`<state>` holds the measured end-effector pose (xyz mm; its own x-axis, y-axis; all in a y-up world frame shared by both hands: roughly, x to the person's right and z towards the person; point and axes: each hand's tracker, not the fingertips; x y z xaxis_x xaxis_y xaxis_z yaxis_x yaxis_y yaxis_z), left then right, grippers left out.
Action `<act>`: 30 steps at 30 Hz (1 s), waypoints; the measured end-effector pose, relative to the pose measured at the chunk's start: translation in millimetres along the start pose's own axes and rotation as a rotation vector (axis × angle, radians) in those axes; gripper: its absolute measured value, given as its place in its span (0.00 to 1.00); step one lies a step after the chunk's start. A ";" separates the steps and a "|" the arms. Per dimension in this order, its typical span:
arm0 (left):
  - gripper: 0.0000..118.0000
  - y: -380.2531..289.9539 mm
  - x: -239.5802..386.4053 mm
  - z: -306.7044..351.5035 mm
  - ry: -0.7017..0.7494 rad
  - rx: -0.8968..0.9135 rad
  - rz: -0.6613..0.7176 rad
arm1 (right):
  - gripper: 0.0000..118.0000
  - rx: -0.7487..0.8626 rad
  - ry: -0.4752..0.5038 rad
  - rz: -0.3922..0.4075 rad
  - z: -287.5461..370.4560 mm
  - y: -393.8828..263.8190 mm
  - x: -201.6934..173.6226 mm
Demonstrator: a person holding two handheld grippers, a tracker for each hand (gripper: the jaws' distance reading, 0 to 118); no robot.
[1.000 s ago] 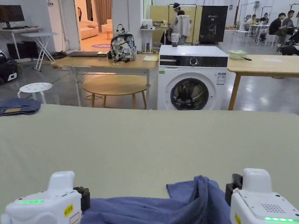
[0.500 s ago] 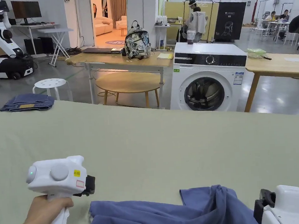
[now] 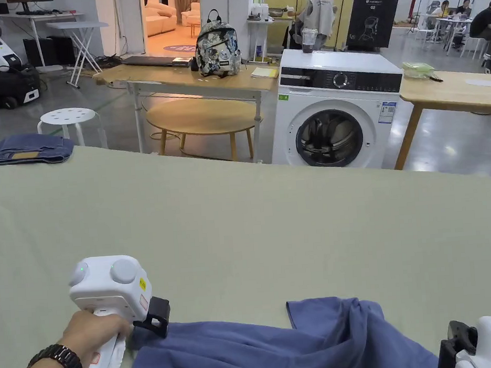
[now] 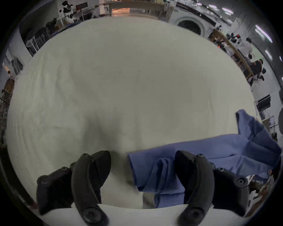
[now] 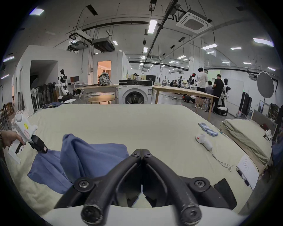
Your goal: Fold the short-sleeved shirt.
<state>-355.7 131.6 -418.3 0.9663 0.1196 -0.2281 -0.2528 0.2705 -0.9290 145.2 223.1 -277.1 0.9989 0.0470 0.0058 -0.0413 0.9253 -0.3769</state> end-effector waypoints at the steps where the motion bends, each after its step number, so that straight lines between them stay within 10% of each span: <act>1: 0.71 -1.5 3.0 -0.1 0.020 0.017 -0.022 | 0.00 -0.005 -0.001 0.000 -1.4 -0.8 0.6; 4: 0.57 -5.9 16.4 3.7 0.069 0.044 -0.086 | 0.00 -0.021 0.000 -0.011 -5.1 -3.2 2.1; 8: 0.05 -12.4 29.4 11.7 0.030 0.068 -0.178 | 0.00 -0.040 0.003 -0.024 -10.9 -5.3 5.1; 17: 0.03 -34.4 20.0 54.5 -0.048 0.249 -0.165 | 0.02 -0.266 0.054 -0.093 -59.4 4.0 39.2; 22: 0.03 -54.8 21.2 80.6 -0.082 0.299 -0.157 | 0.66 -0.462 0.068 -0.097 -112.1 1.8 56.1; 30: 0.03 -74.6 23.5 89.9 -0.083 0.328 -0.147 | 0.66 -0.677 0.119 -0.219 -164.6 -19.4 61.5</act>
<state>-318.6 200.2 -328.1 0.9895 0.1301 -0.0624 -0.1271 0.5805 -0.8043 211.2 146.2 -421.9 0.9798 -0.1903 0.0608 0.1454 0.4709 -0.8701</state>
